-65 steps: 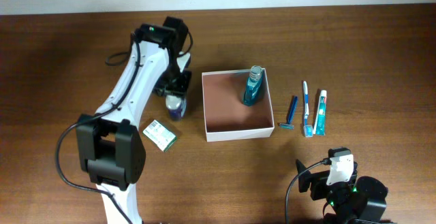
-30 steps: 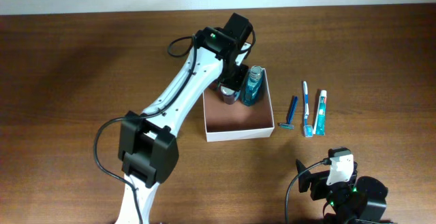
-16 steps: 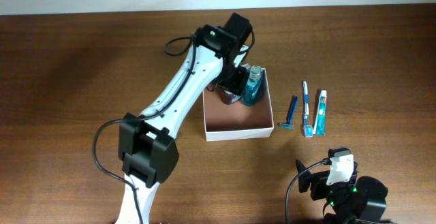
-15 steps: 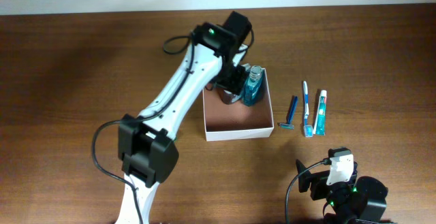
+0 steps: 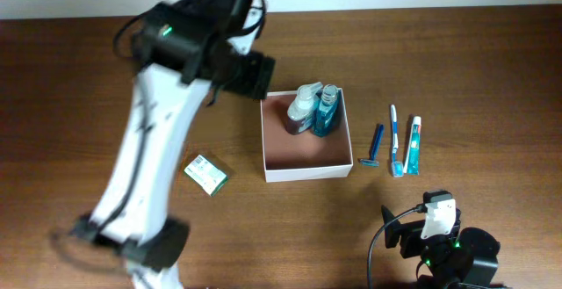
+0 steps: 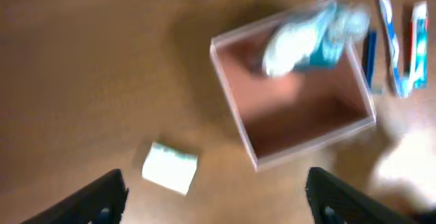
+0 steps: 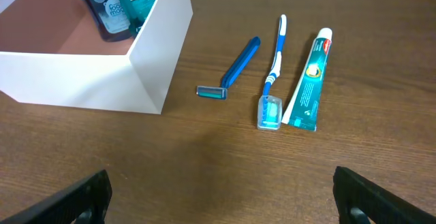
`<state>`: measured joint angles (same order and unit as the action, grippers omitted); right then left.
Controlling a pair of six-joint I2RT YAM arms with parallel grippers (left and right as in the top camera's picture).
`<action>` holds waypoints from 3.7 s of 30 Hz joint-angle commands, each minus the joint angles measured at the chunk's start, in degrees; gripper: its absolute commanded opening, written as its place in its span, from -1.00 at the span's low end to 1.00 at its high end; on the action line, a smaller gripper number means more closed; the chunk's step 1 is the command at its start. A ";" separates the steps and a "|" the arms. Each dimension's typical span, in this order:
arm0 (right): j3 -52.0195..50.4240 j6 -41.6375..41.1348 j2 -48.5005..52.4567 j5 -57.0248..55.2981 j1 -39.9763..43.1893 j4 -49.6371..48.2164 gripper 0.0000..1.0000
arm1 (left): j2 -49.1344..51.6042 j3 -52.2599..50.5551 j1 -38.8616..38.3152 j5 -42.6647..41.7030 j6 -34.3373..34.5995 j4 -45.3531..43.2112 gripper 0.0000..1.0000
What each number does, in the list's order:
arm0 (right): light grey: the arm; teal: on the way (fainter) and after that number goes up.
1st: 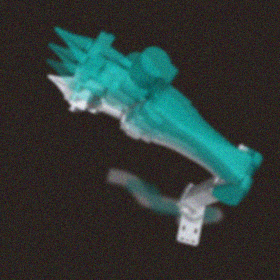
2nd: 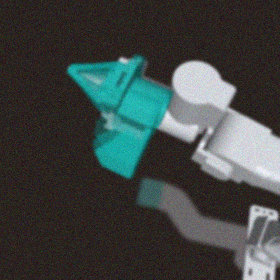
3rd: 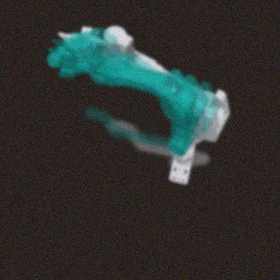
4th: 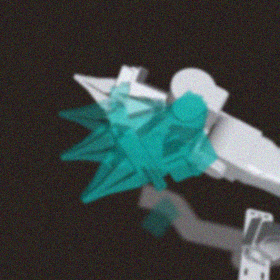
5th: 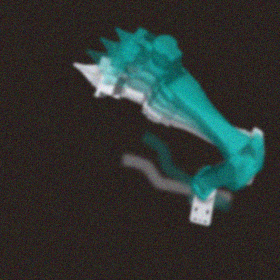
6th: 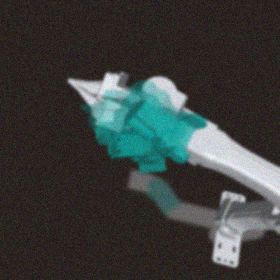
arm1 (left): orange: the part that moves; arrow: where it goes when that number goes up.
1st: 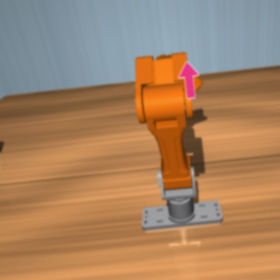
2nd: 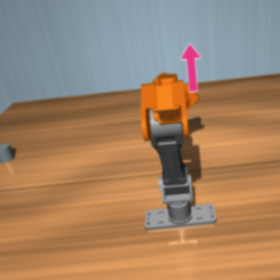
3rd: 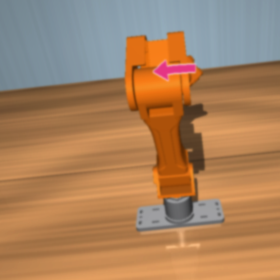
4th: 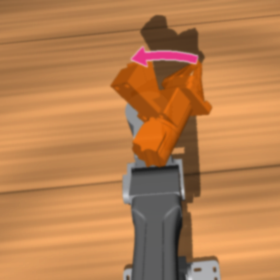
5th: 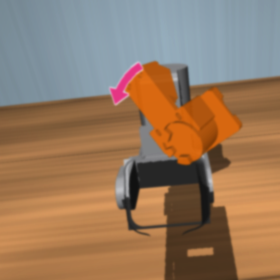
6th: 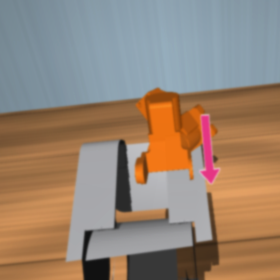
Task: Pack container
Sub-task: 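Place the soap pump bottle in the box beside the mouthwash, then grasp the green Dettol soap bar with the left gripper, then lower the soap bar into the box and open the left gripper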
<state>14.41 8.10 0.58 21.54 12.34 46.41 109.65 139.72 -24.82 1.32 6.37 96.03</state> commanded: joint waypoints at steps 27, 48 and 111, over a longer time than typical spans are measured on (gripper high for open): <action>-0.02 0.02 -0.37 0.50 0.39 -0.13 0.98 | -17.70 -86.86 15.98 -6.51 39.60 -53.64 0.99; -0.02 0.02 -0.37 0.50 0.39 -0.13 0.98 | -9.05 -89.92 16.06 -4.37 41.57 -60.87 0.79; -0.02 0.02 -0.37 0.50 0.39 -0.13 0.98 | -12.83 -21.57 8.96 8.98 14.53 -9.62 0.59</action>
<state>14.39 8.12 0.54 21.56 12.34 46.41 103.90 115.44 -17.23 4.21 22.57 84.62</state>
